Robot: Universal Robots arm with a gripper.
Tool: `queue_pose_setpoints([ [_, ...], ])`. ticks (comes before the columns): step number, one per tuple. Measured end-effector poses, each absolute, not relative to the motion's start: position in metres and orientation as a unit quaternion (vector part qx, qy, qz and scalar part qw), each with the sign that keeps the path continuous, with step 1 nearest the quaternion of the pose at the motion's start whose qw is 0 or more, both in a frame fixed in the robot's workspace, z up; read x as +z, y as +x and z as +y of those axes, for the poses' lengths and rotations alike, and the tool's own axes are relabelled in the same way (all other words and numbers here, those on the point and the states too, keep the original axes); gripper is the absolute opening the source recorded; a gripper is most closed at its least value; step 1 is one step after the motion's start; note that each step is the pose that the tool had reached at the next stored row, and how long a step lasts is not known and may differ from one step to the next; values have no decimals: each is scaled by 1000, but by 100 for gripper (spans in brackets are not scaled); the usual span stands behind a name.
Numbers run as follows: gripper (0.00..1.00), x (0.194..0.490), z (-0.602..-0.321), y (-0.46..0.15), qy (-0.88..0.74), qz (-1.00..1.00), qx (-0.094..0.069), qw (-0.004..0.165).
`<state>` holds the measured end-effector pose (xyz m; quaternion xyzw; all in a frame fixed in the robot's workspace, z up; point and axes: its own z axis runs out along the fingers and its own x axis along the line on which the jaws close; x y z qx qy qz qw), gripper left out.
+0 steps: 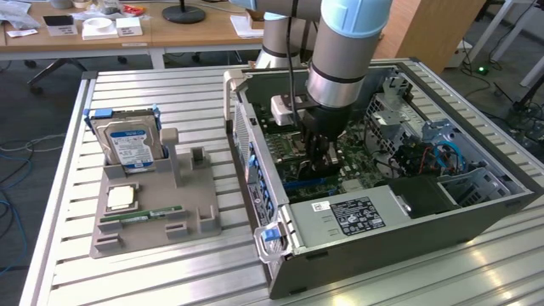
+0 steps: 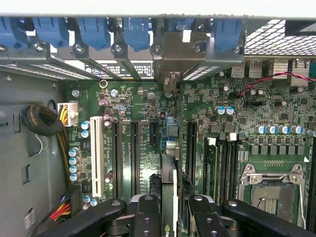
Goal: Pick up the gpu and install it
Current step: 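Insert the gpu into the slot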
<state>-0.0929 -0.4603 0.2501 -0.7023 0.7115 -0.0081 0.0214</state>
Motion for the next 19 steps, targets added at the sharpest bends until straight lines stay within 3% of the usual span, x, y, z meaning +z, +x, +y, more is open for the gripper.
queue_pose_setpoints([
  [19,26,251,-460,-96,-702,712,-11,25],
])
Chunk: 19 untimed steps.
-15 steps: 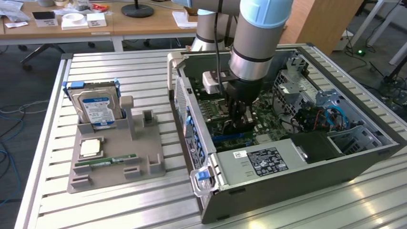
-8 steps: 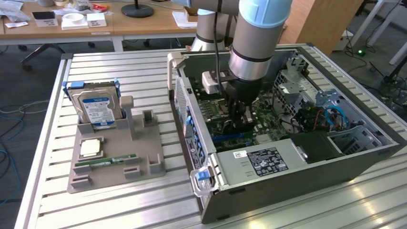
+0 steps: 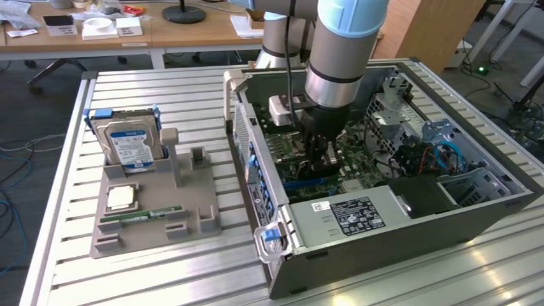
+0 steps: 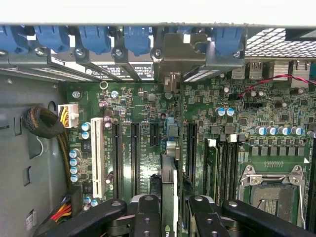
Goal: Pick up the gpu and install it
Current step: 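Insert the gpu into the slot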
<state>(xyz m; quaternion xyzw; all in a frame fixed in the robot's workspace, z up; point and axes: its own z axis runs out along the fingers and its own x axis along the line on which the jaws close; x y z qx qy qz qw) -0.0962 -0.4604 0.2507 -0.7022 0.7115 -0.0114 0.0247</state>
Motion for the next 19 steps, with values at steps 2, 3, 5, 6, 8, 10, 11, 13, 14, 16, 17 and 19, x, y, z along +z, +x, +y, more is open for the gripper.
queue_pose_setpoints([
  [2,26,251,-461,-96,-701,713,-11,25],
  [3,26,250,-461,-96,-700,713,-11,25],
  [5,26,250,-461,-96,-699,715,-12,25],
  [6,26,250,-461,-96,-698,716,-12,25],
  [8,26,250,-461,-96,-698,716,-12,25],
  [10,26,250,-461,-96,-698,716,-12,25],
  [11,26,249,-461,-96,-698,716,-12,25],
  [13,26,247,-461,-96,-698,716,-12,25],
  [14,26,247,-461,-96,-698,716,-12,25],
  [16,26,247,-461,-96,-698,716,-11,25],
  [17,26,247,-461,-96,-697,716,-11,26],
  [19,26,247,-461,-96,-697,716,-9,27],
])
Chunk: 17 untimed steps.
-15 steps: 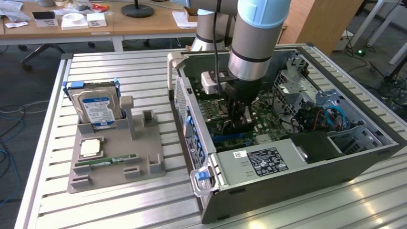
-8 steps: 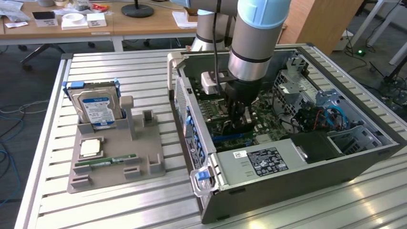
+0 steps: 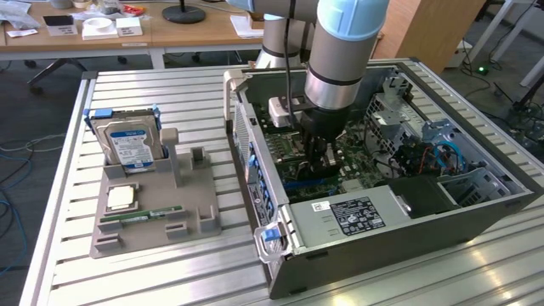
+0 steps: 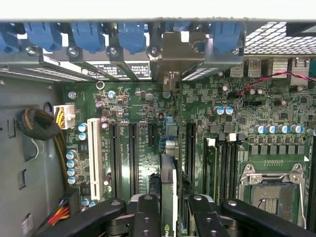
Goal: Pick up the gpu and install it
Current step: 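Insert the gpu into the slot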
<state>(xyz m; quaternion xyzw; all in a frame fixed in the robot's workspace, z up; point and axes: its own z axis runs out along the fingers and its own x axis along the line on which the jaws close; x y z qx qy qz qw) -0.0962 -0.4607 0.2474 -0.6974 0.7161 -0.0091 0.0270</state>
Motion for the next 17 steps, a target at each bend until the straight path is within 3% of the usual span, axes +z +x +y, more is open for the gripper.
queue_pose_setpoints([
  [17,26,242,-461,-96,-697,716,-9,27],
])
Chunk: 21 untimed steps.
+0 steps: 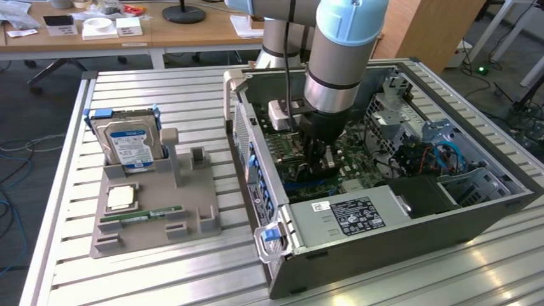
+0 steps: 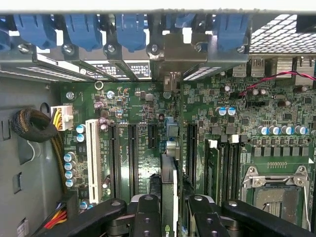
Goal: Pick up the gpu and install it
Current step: 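Insert the gpu into the slot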
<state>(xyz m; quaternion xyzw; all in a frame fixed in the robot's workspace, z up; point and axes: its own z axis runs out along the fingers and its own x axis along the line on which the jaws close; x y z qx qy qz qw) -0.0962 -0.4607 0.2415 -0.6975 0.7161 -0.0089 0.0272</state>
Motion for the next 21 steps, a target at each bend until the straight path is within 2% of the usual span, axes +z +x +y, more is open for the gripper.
queue_pose_setpoints([
  [21,26,241,-461,-96,-697,716,-9,27],
])
